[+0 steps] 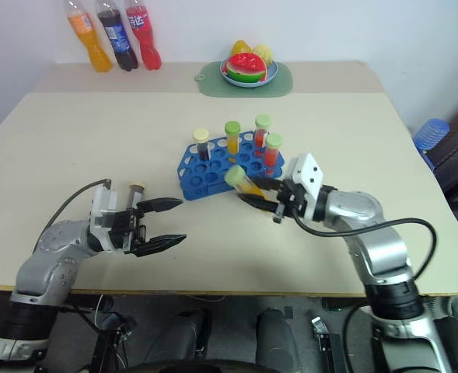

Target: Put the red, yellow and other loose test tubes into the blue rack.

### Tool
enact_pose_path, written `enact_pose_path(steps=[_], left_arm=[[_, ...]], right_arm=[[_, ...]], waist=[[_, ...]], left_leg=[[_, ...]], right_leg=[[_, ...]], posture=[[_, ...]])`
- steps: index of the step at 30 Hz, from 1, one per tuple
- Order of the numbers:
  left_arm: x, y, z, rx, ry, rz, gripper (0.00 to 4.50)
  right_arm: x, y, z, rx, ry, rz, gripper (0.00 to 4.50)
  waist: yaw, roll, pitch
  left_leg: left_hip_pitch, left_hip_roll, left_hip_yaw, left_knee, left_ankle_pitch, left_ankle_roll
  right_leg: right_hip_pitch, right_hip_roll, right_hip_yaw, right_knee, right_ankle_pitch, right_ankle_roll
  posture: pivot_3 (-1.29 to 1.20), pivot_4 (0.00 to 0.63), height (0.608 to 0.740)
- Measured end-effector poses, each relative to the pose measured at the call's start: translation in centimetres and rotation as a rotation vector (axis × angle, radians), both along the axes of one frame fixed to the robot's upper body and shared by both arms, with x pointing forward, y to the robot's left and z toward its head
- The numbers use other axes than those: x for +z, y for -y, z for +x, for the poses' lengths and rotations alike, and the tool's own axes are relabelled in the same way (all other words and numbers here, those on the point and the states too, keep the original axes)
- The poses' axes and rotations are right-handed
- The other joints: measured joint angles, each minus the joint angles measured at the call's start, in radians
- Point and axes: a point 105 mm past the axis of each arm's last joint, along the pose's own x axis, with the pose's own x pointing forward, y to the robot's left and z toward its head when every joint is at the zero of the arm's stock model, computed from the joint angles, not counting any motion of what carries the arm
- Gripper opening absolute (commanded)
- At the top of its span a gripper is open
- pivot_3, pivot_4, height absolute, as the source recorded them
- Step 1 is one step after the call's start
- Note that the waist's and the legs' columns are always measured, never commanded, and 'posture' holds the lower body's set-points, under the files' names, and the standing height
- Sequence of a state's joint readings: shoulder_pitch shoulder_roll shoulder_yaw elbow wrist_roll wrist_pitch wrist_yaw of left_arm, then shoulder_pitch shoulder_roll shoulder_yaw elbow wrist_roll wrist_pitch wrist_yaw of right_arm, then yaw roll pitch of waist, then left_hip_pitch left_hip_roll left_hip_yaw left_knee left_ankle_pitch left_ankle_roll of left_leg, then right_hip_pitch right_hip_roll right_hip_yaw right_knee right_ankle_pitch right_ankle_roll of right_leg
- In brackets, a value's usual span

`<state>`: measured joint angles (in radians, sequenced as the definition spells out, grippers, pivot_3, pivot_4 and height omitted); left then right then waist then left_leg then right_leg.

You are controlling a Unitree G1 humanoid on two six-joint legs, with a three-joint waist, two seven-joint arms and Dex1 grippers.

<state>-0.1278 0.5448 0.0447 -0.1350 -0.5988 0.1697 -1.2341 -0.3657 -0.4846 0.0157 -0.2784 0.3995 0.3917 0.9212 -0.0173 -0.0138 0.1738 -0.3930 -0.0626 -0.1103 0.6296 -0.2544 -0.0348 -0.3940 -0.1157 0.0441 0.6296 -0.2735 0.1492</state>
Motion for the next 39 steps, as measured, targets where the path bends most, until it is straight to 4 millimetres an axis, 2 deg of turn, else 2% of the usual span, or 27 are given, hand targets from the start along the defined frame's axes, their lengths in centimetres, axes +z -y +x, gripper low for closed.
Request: enact_pose_path(steps=[3,6,9,12,14,16,24,30,33,37,39], left_arm=[[-0.1,-0.3,0.1,0.025,-0.004,-0.008,4.12],[-0.3,-0.5,0.1,0.041,-0.012,-0.012,4.12],[-0.5,-0.7,0.1,0.053,-0.018,-0.013,4.12],[-0.6,-0.9,0.1,0.073,-0.021,-0.015,4.12],[-0.6,-1.1,0.1,0.090,-0.021,-0.015,4.12],[-0.6,-1.4,0.1,0.113,-0.022,-0.016,4.12],[-0.6,-1.9,-0.2,0.151,-0.015,-0.006,4.12],[-0.2,-1.9,0.4,0.227,0.006,-0.025,4.12],[0.4,-2.3,1.3,0.336,0.017,-0.079,4.12],[1.1,-3.6,2.5,0.520,0.015,-0.131,4.12],[1.6,-4.2,3.0,0.609,0.016,-0.147,4.12]], right_arm=[[2.2,-2.2,2.6,-0.085,0.089,0.225,1.28],[2.6,-3.0,5.0,-0.195,0.118,0.354,1.28],[1.5,-3.4,6.8,-0.286,0.124,0.409,1.28],[-0.8,-3.4,8.1,-0.369,0.122,0.400,1.28],[-2.3,-3.4,8.6,-0.402,0.119,0.384,1.28],[-2.8,-3.3,8.8,-0.417,0.143,0.381,1.28],[-3.9,-3.6,9.3,-0.433,0.171,0.385,1.28],[-4.6,-4.3,9.4,-0.441,0.171,0.395,1.28],[-5.0,-4.1,9.2,-0.408,0.162,0.396,2.42],[-6.1,-3.5,8.4,-0.377,0.181,0.332,4.44],[-6.1,-3.2,8.0,-0.352,0.213,0.289,4.48]], waist=[[-0.002,0.001,0.000],[0.001,0.001,0.001],[0.000,0.001,0.001],[-0.003,0.001,0.001],[-0.006,0.002,0.001],[-0.011,0.002,0.001],[-0.024,0.003,0.001],[-0.029,0.003,0.000],[-0.029,0.003,0.000],[-0.028,0.003,0.001],[-0.026,0.003,0.001]], left_leg=[[0.000,0.000,0.000,-0.001,0.001,-0.001],[0.000,0.000,0.000,-0.001,0.001,-0.002],[0.000,-0.001,0.000,-0.001,0.001,-0.002],[0.000,0.000,0.000,-0.002,0.001,-0.002],[0.000,0.000,0.000,-0.002,0.001,-0.002],[0.000,0.000,0.000,-0.002,0.001,-0.002],[0.002,0.001,0.000,-0.002,0.002,-0.003],[0.002,0.001,0.000,-0.002,0.002,-0.003],[0.002,0.002,0.000,-0.002,0.002,-0.003],[0.002,0.002,0.000,-0.002,0.002,-0.003],[0.002,0.002,0.000,-0.002,0.002,-0.003]], right_leg=[[-0.001,0.000,0.000,0.001,0.000,-0.001],[-0.002,0.000,0.000,0.001,0.000,-0.001],[-0.002,0.000,0.001,0.001,0.000,-0.001],[-0.003,0.001,0.001,0.001,0.000,-0.001],[-0.003,0.001,0.001,0.002,0.000,-0.001],[-0.003,0.002,0.001,0.002,0.000,-0.001],[-0.001,0.003,0.001,0.002,0.001,-0.002],[-0.001,0.005,0.001,0.003,0.002,-0.003],[-0.001,0.005,0.001,0.003,0.002,-0.003],[-0.002,0.005,0.002,0.003,0.002,-0.003],[-0.001,0.005,0.002,0.002,0.002,-0.003]], posture=[[0.00,0.150,0.740],[0.00,0.150,0.740],[0.00,0.150,0.740],[0.00,0.150,0.740],[0.00,0.150,0.740],[0.00,0.150,0.740],[0.00,0.150,0.740],[0.00,0.150,0.740],[0.00,0.150,0.740],[0.00,0.150,0.740],[0.00,0.150,0.740]])
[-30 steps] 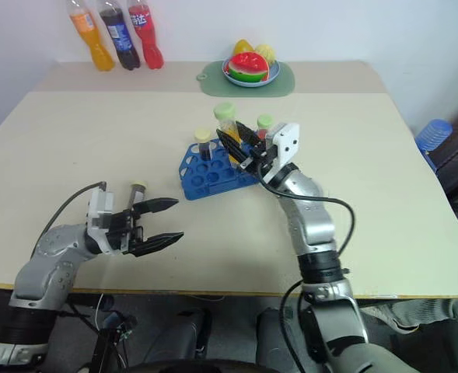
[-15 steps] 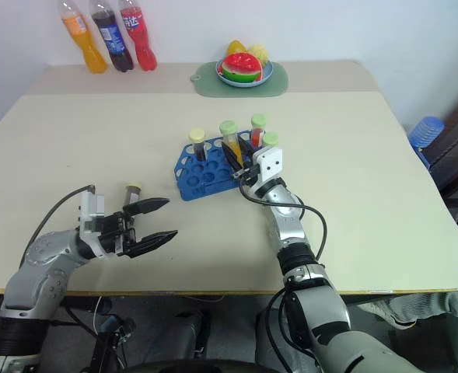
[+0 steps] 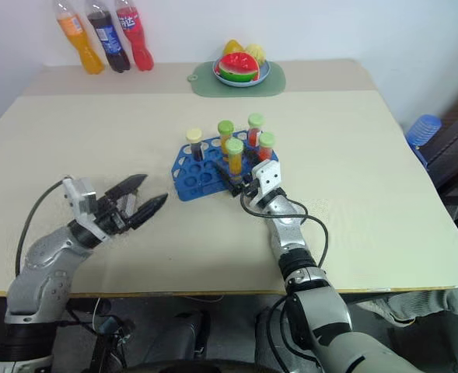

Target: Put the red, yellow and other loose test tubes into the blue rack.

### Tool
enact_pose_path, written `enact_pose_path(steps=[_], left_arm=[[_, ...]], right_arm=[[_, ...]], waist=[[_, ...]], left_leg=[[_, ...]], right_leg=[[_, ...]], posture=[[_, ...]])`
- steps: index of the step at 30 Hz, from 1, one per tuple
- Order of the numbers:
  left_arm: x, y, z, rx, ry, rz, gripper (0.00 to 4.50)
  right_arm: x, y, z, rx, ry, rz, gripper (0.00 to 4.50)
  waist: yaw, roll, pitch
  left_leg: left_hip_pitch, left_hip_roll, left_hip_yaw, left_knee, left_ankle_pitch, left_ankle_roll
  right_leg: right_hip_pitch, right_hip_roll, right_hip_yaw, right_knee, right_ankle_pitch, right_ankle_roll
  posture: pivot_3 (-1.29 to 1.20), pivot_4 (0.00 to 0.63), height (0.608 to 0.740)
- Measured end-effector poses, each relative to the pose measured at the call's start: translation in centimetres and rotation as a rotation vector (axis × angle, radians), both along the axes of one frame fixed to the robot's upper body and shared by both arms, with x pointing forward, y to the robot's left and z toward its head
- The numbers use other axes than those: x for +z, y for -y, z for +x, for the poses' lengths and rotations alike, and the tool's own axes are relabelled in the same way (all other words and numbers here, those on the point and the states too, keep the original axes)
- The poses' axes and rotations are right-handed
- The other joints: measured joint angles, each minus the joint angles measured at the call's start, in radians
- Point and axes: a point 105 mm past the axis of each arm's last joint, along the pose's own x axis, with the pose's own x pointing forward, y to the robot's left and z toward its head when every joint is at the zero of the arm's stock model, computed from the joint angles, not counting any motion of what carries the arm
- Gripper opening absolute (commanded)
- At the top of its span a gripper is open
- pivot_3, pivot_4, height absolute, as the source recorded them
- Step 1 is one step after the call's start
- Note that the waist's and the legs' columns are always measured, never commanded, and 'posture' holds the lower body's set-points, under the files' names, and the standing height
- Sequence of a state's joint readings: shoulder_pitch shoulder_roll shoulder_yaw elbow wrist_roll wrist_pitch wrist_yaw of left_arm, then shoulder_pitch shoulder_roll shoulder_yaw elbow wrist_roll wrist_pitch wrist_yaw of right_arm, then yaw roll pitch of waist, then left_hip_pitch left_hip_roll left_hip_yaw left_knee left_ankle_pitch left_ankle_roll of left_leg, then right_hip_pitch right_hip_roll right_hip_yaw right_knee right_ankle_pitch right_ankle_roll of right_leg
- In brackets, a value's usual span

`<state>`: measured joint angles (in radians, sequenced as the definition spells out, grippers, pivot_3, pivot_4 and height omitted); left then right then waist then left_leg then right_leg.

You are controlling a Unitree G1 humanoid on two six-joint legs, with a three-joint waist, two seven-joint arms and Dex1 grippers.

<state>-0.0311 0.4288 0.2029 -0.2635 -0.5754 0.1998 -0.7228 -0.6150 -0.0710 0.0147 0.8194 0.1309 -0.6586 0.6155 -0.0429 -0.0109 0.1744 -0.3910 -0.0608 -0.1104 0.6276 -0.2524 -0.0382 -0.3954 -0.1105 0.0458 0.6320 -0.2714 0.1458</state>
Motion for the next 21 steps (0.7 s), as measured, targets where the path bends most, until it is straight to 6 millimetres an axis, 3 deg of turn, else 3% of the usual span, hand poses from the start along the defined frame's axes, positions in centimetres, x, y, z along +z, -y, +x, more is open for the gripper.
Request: enact_pose_path(steps=[9,14,21], left_arm=[[-0.1,-1.7,0.8,0.331,-0.183,-0.021,4.12],[0.1,-4.6,2.1,0.548,-0.459,-0.001,4.12],[-0.6,-5.2,2.5,0.601,-0.784,0.004,4.12]], right_arm=[[-0.7,3.0,-3.8,0.116,-0.041,-0.230,4.48],[-1.5,6.4,-7.5,0.248,-0.146,-0.389,4.48],[2.0,7.2,-9.3,0.405,-0.138,-0.440,4.48]], waist=[[0.005,0.000,0.000],[0.016,0.000,0.001],[0.007,-0.001,0.001]], left_leg=[[0.000,0.000,0.000,0.001,0.000,0.000],[-0.001,-0.001,-0.001,0.002,0.000,0.000],[0.000,0.000,-0.001,0.002,0.000,0.000]], right_leg=[[0.000,0.000,0.000,0.000,0.000,0.000],[0.002,0.000,-0.001,0.000,0.000,0.000],[0.001,0.003,-0.001,0.000,0.000,0.000]], posture=[[0.00,0.150,0.740],[0.00,0.150,0.740],[0.00,0.150,0.740]])
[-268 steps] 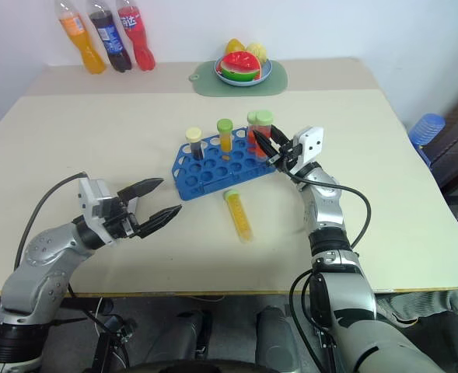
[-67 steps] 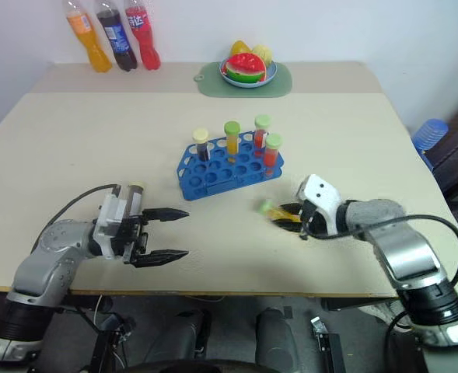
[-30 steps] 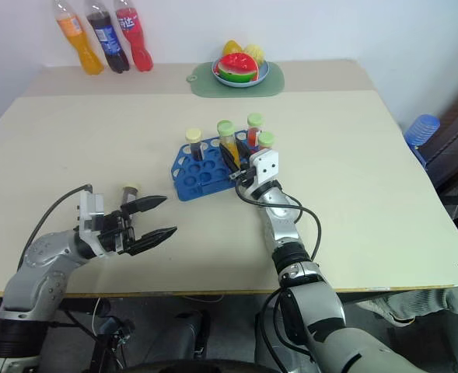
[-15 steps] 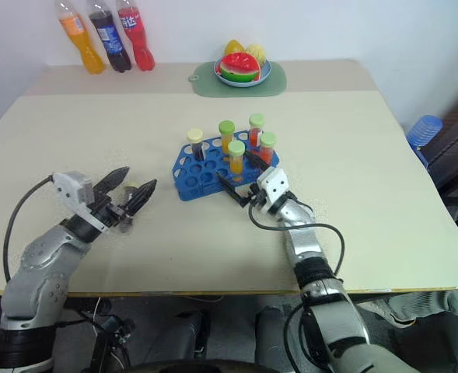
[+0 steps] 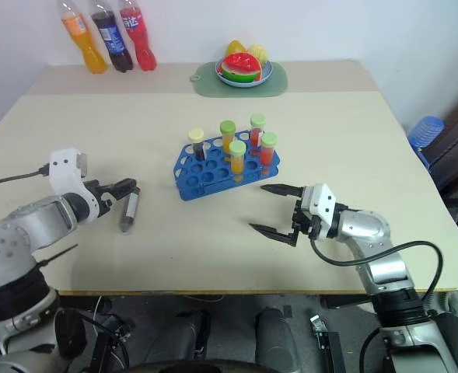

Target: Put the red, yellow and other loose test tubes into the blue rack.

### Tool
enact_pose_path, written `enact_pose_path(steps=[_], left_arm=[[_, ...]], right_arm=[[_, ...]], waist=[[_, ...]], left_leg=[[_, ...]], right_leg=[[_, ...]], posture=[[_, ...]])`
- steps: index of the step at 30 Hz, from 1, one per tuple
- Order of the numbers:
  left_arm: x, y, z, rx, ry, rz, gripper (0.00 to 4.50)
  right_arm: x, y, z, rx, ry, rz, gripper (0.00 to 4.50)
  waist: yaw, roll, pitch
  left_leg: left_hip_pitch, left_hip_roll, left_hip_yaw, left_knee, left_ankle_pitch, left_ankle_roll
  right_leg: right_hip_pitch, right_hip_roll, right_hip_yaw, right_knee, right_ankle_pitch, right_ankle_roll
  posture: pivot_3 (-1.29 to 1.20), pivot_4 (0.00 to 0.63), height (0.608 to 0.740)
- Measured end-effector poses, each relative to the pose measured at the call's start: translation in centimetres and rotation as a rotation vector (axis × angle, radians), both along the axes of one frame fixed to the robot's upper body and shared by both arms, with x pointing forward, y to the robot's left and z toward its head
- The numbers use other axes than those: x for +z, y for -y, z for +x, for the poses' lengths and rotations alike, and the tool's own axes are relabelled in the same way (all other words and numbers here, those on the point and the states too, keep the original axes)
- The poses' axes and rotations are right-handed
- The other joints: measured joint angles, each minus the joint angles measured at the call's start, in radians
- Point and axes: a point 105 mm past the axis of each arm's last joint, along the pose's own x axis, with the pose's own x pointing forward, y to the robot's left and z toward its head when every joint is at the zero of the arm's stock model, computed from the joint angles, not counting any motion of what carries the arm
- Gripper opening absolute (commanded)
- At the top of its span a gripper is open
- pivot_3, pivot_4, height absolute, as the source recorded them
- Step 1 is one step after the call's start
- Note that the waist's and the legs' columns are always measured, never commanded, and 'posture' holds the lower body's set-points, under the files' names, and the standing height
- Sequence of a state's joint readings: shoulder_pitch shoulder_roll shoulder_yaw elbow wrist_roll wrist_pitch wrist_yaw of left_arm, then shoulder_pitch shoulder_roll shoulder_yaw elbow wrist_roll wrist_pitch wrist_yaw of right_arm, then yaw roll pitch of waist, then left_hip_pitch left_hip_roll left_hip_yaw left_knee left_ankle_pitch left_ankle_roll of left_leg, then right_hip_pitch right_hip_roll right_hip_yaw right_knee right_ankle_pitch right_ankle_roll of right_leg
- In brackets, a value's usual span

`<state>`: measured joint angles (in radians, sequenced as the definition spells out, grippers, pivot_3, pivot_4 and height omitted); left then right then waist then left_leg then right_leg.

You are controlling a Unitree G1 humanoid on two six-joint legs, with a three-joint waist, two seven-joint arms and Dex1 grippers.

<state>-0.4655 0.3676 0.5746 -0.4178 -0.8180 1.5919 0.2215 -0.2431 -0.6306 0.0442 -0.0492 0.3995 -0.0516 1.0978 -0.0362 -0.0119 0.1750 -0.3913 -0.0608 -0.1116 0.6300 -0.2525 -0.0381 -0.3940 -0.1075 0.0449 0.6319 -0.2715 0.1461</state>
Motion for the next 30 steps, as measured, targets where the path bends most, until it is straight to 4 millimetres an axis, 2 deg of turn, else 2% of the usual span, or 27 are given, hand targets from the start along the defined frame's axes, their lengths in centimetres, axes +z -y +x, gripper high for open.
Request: enact_pose_path(steps=[5,9,12,15,17,18,21,23,25,27,30], left_arm=[[-0.9,0.4,1.1,0.029,-0.097,-0.039,4.12],[-2.0,-0.1,1.7,0.074,-0.209,-0.048,4.12],[-2.4,0.3,2.1,0.069,-0.282,-0.027,3.34],[-2.6,0.2,2.1,0.064,-0.330,0.004,1.77],[-2.7,0.4,2.1,0.058,-0.352,0.017,0.89],[-2.7,0.5,2.1,0.056,-0.360,0.017,0.77],[-2.6,0.7,1.9,0.030,-0.366,-0.013,0.77],[-2.5,1.8,1.7,-0.033,-0.346,-0.075,0.77],[-1.6,3.2,1.2,-0.120,-0.289,-0.140,0.77],[0.9,5.1,0.9,-0.233,-0.144,-0.208,0.77],[5.8,7.9,-0.3,-0.424,0.169,-0.301,0.77]], right_arm=[[0.3,0.1,-0.1,0.015,-0.012,-0.009,4.48],[0.4,0.0,0.0,0.002,-0.011,-0.003,4.48],[0.5,-0.2,-0.1,-0.004,0.004,-0.006,4.50],[0.4,-0.2,-0.3,-0.009,0.003,-0.006,4.50],[0.4,-0.1,-0.3,-0.022,0.000,-0.003,4.50],[0.3,-0.1,-0.3,-0.028,-0.001,-0.002,4.50],[0.2,0.0,-0.2,-0.045,-0.001,-0.007,4.50],[0.0,0.1,-0.1,-0.055,0.000,-0.013,4.50],[0.1,0.1,-0.1,-0.061,0.003,-0.011,4.50],[0.1,0.2,0.1,-0.074,0.007,-0.012,4.50],[0.2,0.4,0.4,-0.093,0.015,-0.013,4.50]], waist=[[0.016,-0.001,0.000],[0.025,-0.001,0.000],[0.027,-0.001,0.000],[0.026,-0.001,0.000],[0.027,-0.001,0.000],[0.027,-0.001,-0.001],[0.026,-0.001,-0.001],[0.026,-0.001,-0.001],[0.025,-0.002,0.000],[0.025,-0.002,0.000],[0.024,-0.002,0.000]], left_leg=[[0.000,0.000,0.001,0.000,0.000,-0.001],[0.000,0.000,0.000,0.001,0.000,-0.001],[-0.001,-0.001,0.000,0.001,0.000,-0.001],[-0.001,-0.002,0.001,0.000,0.000,-0.001],[-0.001,-0.002,0.001,0.000,0.001,-0.002],[-0.001,-0.002,0.001,0.001,0.001,-0.002],[-0.001,-0.002,0.001,0.000,0.003,-0.006],[-0.001,-0.002,0.001,0.000,0.003,-0.007],[-0.002,-0.002,0.001,0.000,0.004,-0.007],[-0.003,-0.002,0.002,0.000,0.004,-0.008],[-0.002,-0.002,0.004,-0.001,0.005,-0.009]], right_leg=[[0.000,-0.001,0.001,0.000,0.000,0.000],[-0.001,-0.002,0.001,0.000,0.000,0.000],[-0.001,-0.003,0.001,0.000,0.000,0.000],[-0.001,-0.004,0.001,0.000,0.000,0.000],[-0.001,-0.004,0.001,0.000,0.000,0.000],[-0.001,-0.004,0.001,0.000,0.000,0.000],[-0.001,-0.004,0.001,0.000,0.000,0.000],[-0.002,-0.004,0.001,0.001,0.000,0.000],[-0.002,-0.005,0.001,0.001,0.000,0.000],[-0.003,-0.005,0.001,0.000,0.000,0.000],[-0.002,-0.004,0.001,0.000,0.000,0.000]], posture=[[0.00,0.150,0.740],[0.00,0.150,0.740],[0.00,0.150,0.740],[0.00,0.150,0.740],[0.00,0.150,0.740],[0.00,0.150,0.740],[0.00,0.150,0.740],[0.00,0.150,0.740],[0.00,0.150,0.740],[0.00,0.150,0.740],[0.00,0.150,0.740]])
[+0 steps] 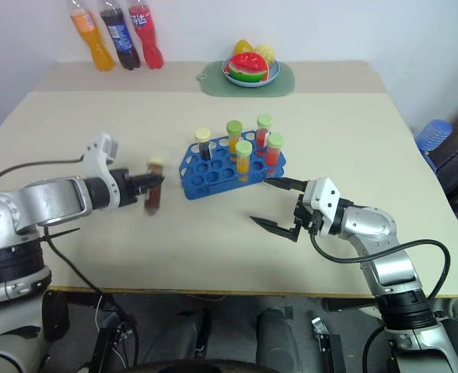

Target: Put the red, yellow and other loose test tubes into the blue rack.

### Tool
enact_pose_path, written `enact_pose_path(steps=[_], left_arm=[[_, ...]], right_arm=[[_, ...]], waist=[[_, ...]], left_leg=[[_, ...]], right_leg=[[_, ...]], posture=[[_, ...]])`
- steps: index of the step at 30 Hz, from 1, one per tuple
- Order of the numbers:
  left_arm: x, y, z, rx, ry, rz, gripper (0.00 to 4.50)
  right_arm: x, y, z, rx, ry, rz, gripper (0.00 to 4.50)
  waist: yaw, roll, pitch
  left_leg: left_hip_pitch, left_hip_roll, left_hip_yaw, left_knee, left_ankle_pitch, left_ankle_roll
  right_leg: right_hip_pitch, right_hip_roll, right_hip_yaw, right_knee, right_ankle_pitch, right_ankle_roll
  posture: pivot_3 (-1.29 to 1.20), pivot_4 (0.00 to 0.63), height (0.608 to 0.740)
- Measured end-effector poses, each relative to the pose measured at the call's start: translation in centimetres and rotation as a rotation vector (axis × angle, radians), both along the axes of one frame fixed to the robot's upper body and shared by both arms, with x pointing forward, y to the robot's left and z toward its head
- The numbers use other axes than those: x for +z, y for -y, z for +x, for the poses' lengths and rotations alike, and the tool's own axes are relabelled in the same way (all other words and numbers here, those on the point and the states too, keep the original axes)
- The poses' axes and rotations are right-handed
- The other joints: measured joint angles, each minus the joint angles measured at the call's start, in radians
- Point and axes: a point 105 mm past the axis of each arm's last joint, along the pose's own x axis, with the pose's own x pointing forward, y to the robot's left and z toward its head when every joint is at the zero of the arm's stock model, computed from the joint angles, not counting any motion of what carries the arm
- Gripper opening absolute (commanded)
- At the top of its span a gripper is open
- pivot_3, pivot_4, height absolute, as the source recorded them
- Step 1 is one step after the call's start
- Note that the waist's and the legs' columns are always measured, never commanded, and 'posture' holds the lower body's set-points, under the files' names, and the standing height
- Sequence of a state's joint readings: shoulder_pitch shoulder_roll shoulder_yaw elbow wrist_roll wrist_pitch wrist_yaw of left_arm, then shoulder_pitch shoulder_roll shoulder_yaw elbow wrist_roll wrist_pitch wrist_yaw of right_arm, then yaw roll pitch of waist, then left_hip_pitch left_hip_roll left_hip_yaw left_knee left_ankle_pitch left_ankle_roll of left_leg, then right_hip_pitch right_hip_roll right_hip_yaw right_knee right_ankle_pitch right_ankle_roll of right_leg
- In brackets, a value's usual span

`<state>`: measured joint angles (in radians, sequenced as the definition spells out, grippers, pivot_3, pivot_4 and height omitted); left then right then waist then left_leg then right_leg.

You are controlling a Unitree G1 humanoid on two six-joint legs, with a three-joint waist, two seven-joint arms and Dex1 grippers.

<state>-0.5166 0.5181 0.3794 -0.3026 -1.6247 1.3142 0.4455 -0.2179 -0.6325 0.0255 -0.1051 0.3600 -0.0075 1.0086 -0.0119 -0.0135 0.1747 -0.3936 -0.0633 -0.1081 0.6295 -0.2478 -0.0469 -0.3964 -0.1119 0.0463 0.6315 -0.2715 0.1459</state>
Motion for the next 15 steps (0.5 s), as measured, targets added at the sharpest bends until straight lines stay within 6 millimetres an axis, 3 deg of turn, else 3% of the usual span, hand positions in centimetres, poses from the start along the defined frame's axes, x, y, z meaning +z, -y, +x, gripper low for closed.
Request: enact_pose_path(steps=[3,6,11,15], left_arm=[[2.5,0.8,-0.7,-0.057,0.236,-0.005,0.77],[3.1,2.0,-0.4,-0.094,0.428,0.018,0.77],[-0.2,5.2,0.9,-0.155,0.735,0.200,0.77],[-2.1,7.3,2.4,-0.106,0.877,0.212,0.77]], right_arm=[[-0.3,0.4,0.2,-0.017,-0.009,-0.008,4.50],[-0.3,0.6,0.3,-0.027,-0.010,-0.012,4.50],[-0.3,1.8,0.5,-0.090,0.001,-0.020,4.50],[-0.6,2.6,0.3,-0.129,-0.010,-0.017,4.50]], waist=[[-0.001,0.001,0.000],[0.001,0.001,0.000],[0.010,0.001,0.000],[0.023,0.000,0.000]], left_leg=[[0.001,0.000,0.005,-0.001,0.000,0.000],[0.001,0.001,0.005,0.000,0.000,0.000],[0.001,0.001,0.006,0.000,-0.003,0.005],[0.000,0.001,0.006,0.001,-0.005,0.010]], right_leg=[[0.000,0.001,0.001,-0.001,0.000,-0.001],[0.002,0.001,0.001,-0.002,0.000,-0.001],[0.004,0.000,0.000,-0.006,-0.001,-0.002],[0.003,-0.001,0.000,-0.006,0.000,0.000]], posture=[[0.00,0.150,0.740],[0.00,0.150,0.740],[0.00,0.150,0.740],[0.00,0.150,0.740]])
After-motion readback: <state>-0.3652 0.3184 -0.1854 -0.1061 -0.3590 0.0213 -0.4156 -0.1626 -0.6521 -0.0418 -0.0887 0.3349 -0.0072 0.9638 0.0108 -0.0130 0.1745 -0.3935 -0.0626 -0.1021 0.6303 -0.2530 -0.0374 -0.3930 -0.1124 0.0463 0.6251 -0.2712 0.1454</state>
